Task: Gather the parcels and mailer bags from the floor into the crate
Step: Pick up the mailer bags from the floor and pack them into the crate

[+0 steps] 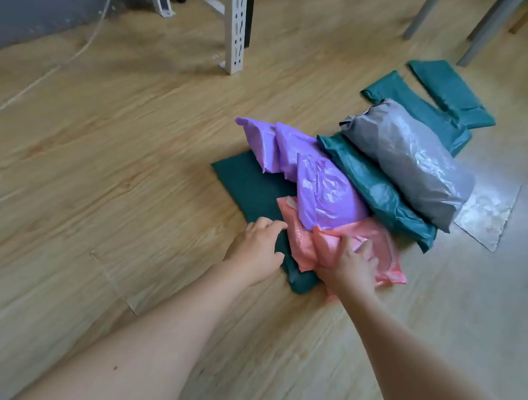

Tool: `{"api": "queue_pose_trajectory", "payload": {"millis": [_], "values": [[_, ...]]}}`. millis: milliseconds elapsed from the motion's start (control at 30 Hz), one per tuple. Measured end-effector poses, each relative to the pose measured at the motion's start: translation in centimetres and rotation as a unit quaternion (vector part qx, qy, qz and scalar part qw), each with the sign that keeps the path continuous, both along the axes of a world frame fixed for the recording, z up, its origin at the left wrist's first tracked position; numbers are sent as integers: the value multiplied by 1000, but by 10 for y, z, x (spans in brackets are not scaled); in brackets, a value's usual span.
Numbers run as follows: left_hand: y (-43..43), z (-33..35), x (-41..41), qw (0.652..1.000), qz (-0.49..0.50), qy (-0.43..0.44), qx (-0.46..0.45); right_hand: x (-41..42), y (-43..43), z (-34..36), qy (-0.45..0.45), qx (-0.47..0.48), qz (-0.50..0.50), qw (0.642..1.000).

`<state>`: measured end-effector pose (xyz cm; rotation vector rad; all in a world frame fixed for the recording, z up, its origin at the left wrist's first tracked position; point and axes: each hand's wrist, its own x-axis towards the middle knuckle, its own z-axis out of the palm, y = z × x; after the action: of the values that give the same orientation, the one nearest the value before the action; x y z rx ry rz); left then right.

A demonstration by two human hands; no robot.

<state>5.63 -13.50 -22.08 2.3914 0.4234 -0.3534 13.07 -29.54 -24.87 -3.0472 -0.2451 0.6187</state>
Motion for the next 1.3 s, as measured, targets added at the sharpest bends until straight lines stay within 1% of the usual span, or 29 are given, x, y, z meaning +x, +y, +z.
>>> {"api": "queue_pose_trajectory", "payload": {"millis": [133,267,367,433,533,600,633,700,733,767,833,900,1000,1033,1133,1167,1200,1233,1300], "values": [[1,-12,1,1000,14,14,-11,3,-3,-9,-14,10,-40,999],[0,-9,-1,999,21,25,-17,2,-9,-4,-33,31,-29,999],[2,12,-10,997,58,37,-47,-4,-12,18,-51,82,-57,994],[1,36,-24,992,87,57,-73,-18,-11,45,-53,145,-112,982],[1,91,-49,984,116,92,-96,-42,-3,109,-15,221,-221,950],[1,129,-61,978,146,102,-113,-55,5,155,28,272,-270,923],[2,149,-68,972,167,106,-125,-60,9,179,58,307,-294,903],[4,191,-82,956,225,110,-154,-69,21,227,117,380,-340,852],[7,214,-89,946,256,111,-163,-74,29,251,141,400,-357,832],[10,232,-95,937,284,110,-168,-79,37,270,161,410,-363,821],[17,266,-110,917,343,106,-173,-90,52,304,200,411,-366,811],[31,307,-129,894,402,103,-169,-102,71,338,241,395,-350,814],[46,346,-153,875,451,95,-150,-117,93,374,290,377,-300,827],[53,364,-166,860,480,91,-148,-126,102,391,305,373,-284,829],[69,399,-202,799,577,72,-152,-151,122,428,357,377,-270,811],[73,406,-213,793,587,72,-146,-157,128,438,370,369,-264,811],[76,413,-226,802,579,71,-131,-165,132,445,383,357,-248,815],[79,421,-242,821,556,68,-109,-176,138,452,396,344,-219,823],[85,434,-273,873,481,66,-53,-197,149,469,417,314,-140,842]]}}
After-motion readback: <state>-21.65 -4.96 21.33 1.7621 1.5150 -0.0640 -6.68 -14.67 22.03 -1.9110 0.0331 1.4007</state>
